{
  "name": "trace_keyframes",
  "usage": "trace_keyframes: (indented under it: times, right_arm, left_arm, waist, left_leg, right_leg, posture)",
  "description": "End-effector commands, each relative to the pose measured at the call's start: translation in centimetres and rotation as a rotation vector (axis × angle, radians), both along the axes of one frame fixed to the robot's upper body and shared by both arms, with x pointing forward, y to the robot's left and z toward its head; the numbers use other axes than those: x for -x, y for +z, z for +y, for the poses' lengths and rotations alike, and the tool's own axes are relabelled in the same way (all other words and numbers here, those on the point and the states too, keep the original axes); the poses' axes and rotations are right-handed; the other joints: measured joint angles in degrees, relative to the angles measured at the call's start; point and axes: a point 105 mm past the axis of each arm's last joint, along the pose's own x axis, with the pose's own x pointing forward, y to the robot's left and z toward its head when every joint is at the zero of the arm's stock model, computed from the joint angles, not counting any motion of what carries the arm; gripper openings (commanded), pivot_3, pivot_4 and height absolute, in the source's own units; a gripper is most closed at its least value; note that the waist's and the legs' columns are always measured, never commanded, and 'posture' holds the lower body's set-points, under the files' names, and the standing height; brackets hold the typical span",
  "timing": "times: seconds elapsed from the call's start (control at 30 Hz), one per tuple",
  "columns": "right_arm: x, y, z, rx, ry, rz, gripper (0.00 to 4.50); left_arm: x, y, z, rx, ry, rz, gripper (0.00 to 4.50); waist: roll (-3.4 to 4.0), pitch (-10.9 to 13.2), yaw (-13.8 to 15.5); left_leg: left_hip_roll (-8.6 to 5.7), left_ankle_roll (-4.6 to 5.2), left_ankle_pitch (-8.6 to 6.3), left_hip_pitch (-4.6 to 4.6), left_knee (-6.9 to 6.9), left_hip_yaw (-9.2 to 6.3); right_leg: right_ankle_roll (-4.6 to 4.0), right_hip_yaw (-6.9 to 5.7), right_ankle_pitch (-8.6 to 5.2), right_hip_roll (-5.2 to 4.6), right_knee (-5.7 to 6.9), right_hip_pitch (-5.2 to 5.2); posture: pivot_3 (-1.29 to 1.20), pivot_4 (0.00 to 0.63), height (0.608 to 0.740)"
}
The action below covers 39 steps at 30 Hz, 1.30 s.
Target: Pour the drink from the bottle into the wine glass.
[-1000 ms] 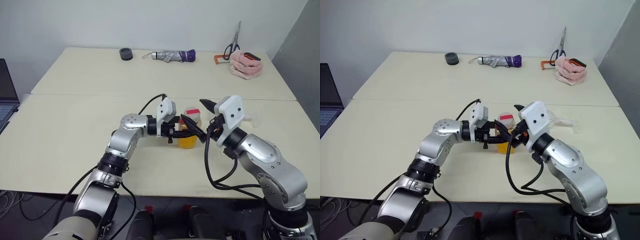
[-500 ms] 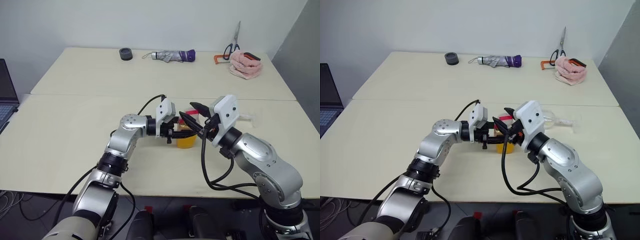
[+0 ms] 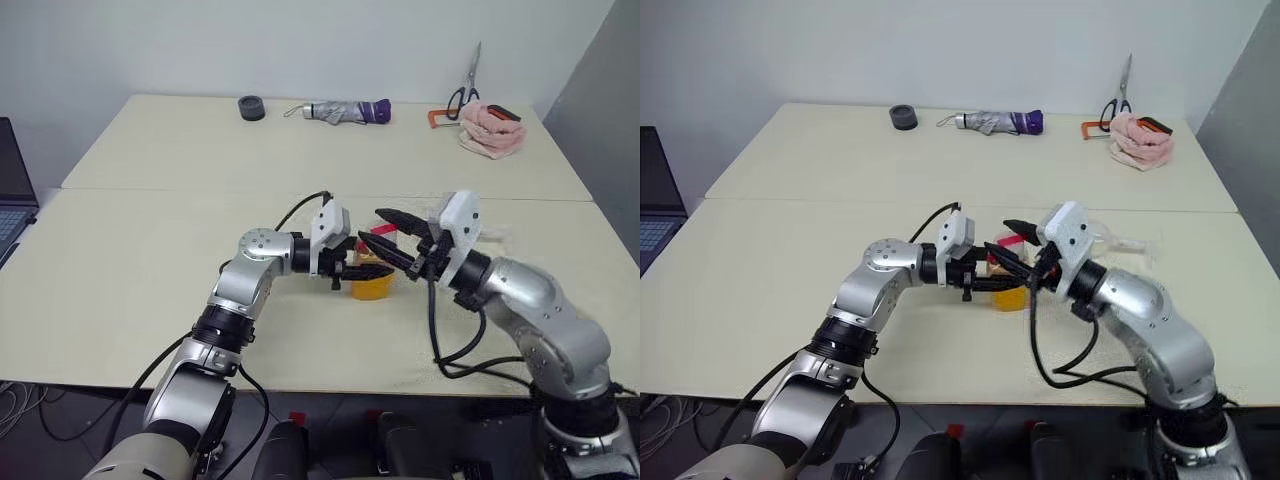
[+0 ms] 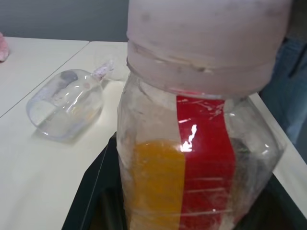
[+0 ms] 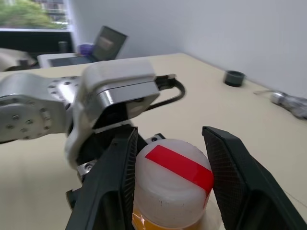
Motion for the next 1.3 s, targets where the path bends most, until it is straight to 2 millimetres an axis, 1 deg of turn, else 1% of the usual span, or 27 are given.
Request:
trace_keyframes:
  times: [0.03,0.1,0.17,0.27,0.3,0.37,0.4,0.53,0.63,0.73,0.87,0.97,1.1,1.3]
  right_arm:
    - [-0.1,-0.1,-0.8,0.079,0.168,0.032,1.80]
    - [-0.5,0.2,-1.3,0.095,0.196,0.057,1.80]
    - [-0.6,0.4,-1.3,0.093,0.207,0.064,1.80]
    - [0.2,0.0,-1.0,0.113,0.229,0.071,1.80]
    - [0.0,-0.1,-1.1,0.111,0.206,0.066,1.80]
    - [-0.5,0.1,-1.2,0.088,0.156,0.047,2.53]
    - [-0.6,0.1,-1.2,0.079,0.142,0.040,2.79]
    - [-0.5,0.7,-1.6,0.052,0.104,0.010,4.21]
    - [0.2,1.5,-2.3,0.031,0.087,0.006,4.21]
    - [1.4,2.2,-2.7,0.011,0.068,0.003,4.21]
    - [2.3,1.9,-2.3,0.032,-0.020,-0.056,4.21]
    - [2.2,2.0,-1.4,0.004,-0.091,-0.113,4.21]
    - [1.5,2.3,-0.4,-0.001,-0.187,-0.199,4.21]
    - [0.7,2.0,-0.6,0.013,-0.239,-0.219,4.21]
  left_arm:
    - [0.4,3.1,-0.4,0.047,-0.043,-0.106,1.92]
    - [0.3,3.2,-0.3,0.051,-0.037,-0.106,1.92]
    - [0.3,3.2,-0.3,0.050,-0.032,-0.110,1.92]
    - [0.1,3.2,-0.2,0.050,-0.015,-0.113,1.92]
    - [0.1,3.2,-0.1,0.051,-0.012,-0.112,1.92]
    - [0.1,3.1,-0.1,0.050,-0.010,-0.111,1.91]
    - [0.1,3.1,-0.1,0.050,-0.009,-0.111,1.91]
    - [0.0,2.9,0.0,0.048,-0.005,-0.109,1.90]
    - [0.0,2.9,0.1,0.047,-0.003,-0.109,1.90]
    - [0.0,2.8,0.2,0.046,0.000,-0.108,1.90]
    - [0.0,2.7,0.2,0.046,0.001,-0.104,1.90]
    - [0.0,2.6,0.1,0.046,0.000,-0.102,1.90]
    - [0.0,2.4,-0.1,0.044,-0.007,-0.101,1.90]
    - [0.1,2.5,-0.5,0.047,-0.018,-0.101,1.90]
  waist:
    - [0.00,0.00,-0.01]
    - [0.04,0.02,-0.01]
    - [0.04,0.02,0.03]
    - [0.04,0.02,0.06]
    - [0.04,0.02,0.07]
    - [0.03,0.02,0.07]
    - [0.03,0.02,0.07]
    - [0.05,0.03,0.03]
    - [0.05,0.03,0.16]
    - [0.05,0.03,0.19]
    - [0.05,0.03,0.17]
    - [0.05,0.03,-0.07]
    - [0.05,0.03,-0.02]
    - [0.05,0.03,0.11]
  left_leg:
    - [0.00,0.00,0.00,0.00,-0.01,-0.02]
    - [0.01,0.00,0.00,-0.01,-0.01,0.00]
    - [0.03,0.00,0.00,-0.02,-0.01,-0.05]
    - [0.03,0.00,0.00,-0.05,-0.02,-0.05]
    - [0.02,0.00,0.00,-0.05,-0.02,-0.04]
    - [0.00,0.00,0.00,-0.05,-0.01,-0.01]
    - [0.00,0.00,0.00,-0.05,0.00,-0.02]
    - [0.01,0.00,0.00,-0.03,0.00,0.00]
    - [0.00,-0.01,0.00,-0.05,0.01,-0.01]
    - [0.00,0.00,0.00,-0.06,0.00,-0.02]
    - [0.00,0.00,0.00,-0.06,-0.01,-0.03]
    - [0.01,0.00,0.00,-0.04,-0.01,0.00]
    - [0.03,-0.01,0.01,0.00,0.00,-0.02]
    - [0.01,-0.02,0.01,-0.03,0.01,-0.01]
  right_leg:
    - [0.00,-0.01,0.00,0.00,0.00,0.00]
    - [0.00,0.00,0.00,0.01,-0.01,-0.01]
    - [-0.01,-0.04,0.00,0.01,-0.01,0.00]
    - [-0.01,-0.04,0.00,0.00,-0.02,-0.01]
    - [-0.01,-0.04,0.00,-0.01,-0.03,-0.01]
    - [-0.01,-0.01,0.00,-0.04,-0.03,-0.01]
    - [-0.01,-0.01,0.00,-0.04,-0.03,-0.01]
    - [-0.01,0.00,0.00,-0.04,0.01,-0.01]
    - [-0.01,-0.01,0.00,-0.04,0.00,-0.01]
    - [-0.01,-0.02,0.00,-0.06,-0.02,-0.01]
    - [-0.01,-0.01,0.00,-0.05,-0.03,-0.01]
    - [0.00,0.01,0.00,-0.02,-0.01,-0.01]
    - [0.00,0.02,-0.01,0.02,0.06,-0.01]
    - [0.00,0.01,0.00,-0.01,0.02,-0.01]
  posture:
    - [0.00,0.150,0.740]
    - [0.00,0.150,0.740]
    - [0.00,0.150,0.740]
    - [0.00,0.150,0.740]
    - [0.00,0.150,0.740]
    - [0.00,0.150,0.740]
    - [0.00,0.150,0.740]
    - [0.00,0.150,0.740]
    - [0.00,0.150,0.740]
    - [0.00,0.150,0.740]
    - [0.00,0.150,0.740]
    - [0.00,0.150,0.740]
    - [0.00,0.150,0.740]
    - [0.00,0.150,0.740]
